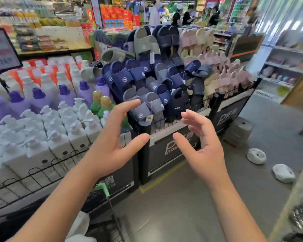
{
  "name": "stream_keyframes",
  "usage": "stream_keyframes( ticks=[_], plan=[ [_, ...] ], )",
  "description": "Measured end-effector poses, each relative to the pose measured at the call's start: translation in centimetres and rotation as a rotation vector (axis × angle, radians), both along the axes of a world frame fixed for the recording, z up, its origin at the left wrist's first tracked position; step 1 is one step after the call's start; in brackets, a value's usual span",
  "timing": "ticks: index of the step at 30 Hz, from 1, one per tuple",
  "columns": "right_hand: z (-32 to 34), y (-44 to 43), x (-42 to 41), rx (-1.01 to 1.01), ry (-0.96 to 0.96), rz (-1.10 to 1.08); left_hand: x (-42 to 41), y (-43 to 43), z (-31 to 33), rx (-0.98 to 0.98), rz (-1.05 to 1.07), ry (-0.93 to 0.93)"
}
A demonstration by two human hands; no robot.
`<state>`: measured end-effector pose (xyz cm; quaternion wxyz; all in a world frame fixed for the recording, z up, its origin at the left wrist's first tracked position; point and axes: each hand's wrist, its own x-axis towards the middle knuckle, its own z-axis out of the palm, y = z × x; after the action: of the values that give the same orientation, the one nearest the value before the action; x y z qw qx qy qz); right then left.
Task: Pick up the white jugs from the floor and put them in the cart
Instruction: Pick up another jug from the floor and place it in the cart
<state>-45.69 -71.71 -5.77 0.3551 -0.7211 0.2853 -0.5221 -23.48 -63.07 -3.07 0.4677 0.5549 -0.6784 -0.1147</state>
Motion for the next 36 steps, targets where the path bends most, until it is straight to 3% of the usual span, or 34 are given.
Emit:
stream_keyframes(
  ticks=[23,36],
  plan=[
    [-3.7,-14.5,-30.1,0.164,-0.103,-0.68,-29.0,-30.6,-4.7,0.141,-0.574,0.107],
    [-3.0,-36.6,-38.4,0.25,0.006,-0.852,-38.3,-58.9,-5.0,0.214,-0.752,0.162]
  ],
)
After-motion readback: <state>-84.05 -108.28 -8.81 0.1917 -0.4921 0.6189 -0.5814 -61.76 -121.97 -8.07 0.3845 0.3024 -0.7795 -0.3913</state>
